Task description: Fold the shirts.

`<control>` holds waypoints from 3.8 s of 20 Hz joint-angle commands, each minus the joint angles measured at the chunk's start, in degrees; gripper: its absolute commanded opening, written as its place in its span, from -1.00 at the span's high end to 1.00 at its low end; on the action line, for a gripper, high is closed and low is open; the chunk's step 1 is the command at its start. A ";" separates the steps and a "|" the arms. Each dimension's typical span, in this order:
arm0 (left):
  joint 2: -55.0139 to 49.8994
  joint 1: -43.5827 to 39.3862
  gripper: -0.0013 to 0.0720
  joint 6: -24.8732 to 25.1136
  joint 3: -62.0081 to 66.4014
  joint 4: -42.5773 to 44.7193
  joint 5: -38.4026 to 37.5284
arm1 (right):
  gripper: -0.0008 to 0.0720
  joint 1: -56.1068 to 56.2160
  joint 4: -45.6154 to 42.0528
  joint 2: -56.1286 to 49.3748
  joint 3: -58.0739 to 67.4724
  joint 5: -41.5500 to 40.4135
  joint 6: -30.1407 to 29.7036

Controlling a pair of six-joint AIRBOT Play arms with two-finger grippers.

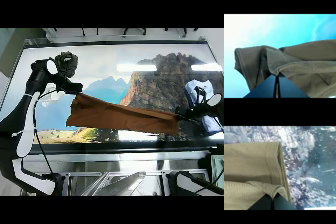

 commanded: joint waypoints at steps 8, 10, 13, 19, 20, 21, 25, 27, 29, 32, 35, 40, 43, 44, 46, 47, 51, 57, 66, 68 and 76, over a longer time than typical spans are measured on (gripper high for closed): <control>-2.27 -0.79 0.93 1.99 0.33 -3.74 -16.41 | 0.91 0.02 1.57 -4.13 0.13 3.15 0.55; -0.55 -0.83 0.93 1.97 -2.29 -3.54 -15.19 | 0.91 0.04 1.57 -4.20 -0.11 3.13 1.31; 2.69 -0.11 0.93 1.84 -10.58 -3.41 -12.13 | 0.91 0.04 1.57 -4.70 -0.37 3.19 1.31; 5.79 0.59 0.93 2.27 -20.24 -3.91 -8.74 | -0.38 0.02 1.81 -5.86 -0.33 5.33 1.33; 6.25 0.59 0.93 2.25 -20.90 -3.93 -7.65 | -1.00 -0.02 1.81 -5.73 -0.17 5.62 1.29; 6.45 0.59 0.93 2.25 -20.94 -3.93 -7.15 | -0.96 -0.11 1.75 -5.49 0.20 6.91 1.22; 6.49 0.59 -0.53 1.57 -17.07 -5.40 -7.34 | -0.96 -2.45 6.08 -4.20 1.60 14.10 -3.23; 6.49 0.68 -0.72 0.24 -13.42 -5.29 -9.40 | -0.97 -5.42 10.03 -4.26 1.55 15.69 -6.84; 6.49 0.72 -0.72 -0.20 -8.85 -5.11 -12.55 | -0.97 -9.03 12.59 -4.46 1.55 14.25 -8.79; 6.60 0.70 -0.72 -2.78 -0.79 -4.98 -14.86 | -0.97 -14.25 14.25 -6.82 1.53 12.68 -11.65; 6.60 -0.57 0.93 -2.82 6.58 -5.31 -15.10 | -0.97 -14.99 18.97 -11.72 1.46 12.50 -16.87; 6.58 -3.15 0.93 -2.71 14.14 -5.20 -15.02 | -0.96 -14.27 23.34 -17.46 1.42 10.49 -18.95; 6.45 -3.96 0.93 -2.75 14.47 -5.29 -15.34 | -0.95 -11.52 23.37 -17.84 1.33 10.10 -19.80; 6.32 -3.96 0.93 -2.78 14.43 -5.40 -15.61 | -0.95 -10.21 23.69 -17.84 1.33 9.68 -19.82; 6.23 -4.98 0.93 -2.78 14.43 -5.25 -16.06 | -0.95 -7.63 25.29 -17.88 1.22 9.09 -20.33; 6.23 -5.57 0.93 -2.80 14.43 -5.31 -16.06 | -0.94 -6.36 25.42 -17.90 1.22 8.90 -20.44; 6.23 -8.85 0.93 -2.78 14.36 -5.27 -15.32 | 0.91 -4.76 25.42 -17.20 1.27 9.49 -20.24; 6.25 -19.15 0.93 -3.48 1.73 -5.92 -3.78 | 0.91 -4.61 25.49 -0.72 1.25 11.69 -17.68; -0.90 -32.00 0.93 -7.28 -8.72 -14.86 19.71 | 0.91 -4.57 25.51 16.15 1.25 13.94 -12.48; -3.58 -32.76 0.93 -7.28 -8.72 -18.36 22.86 | 0.91 -4.24 25.90 16.15 1.25 15.67 -11.96; -10.86 -33.24 0.93 -8.13 -8.72 -26.29 27.23 | 0.91 3.26 32.35 16.52 2.21 15.39 -11.93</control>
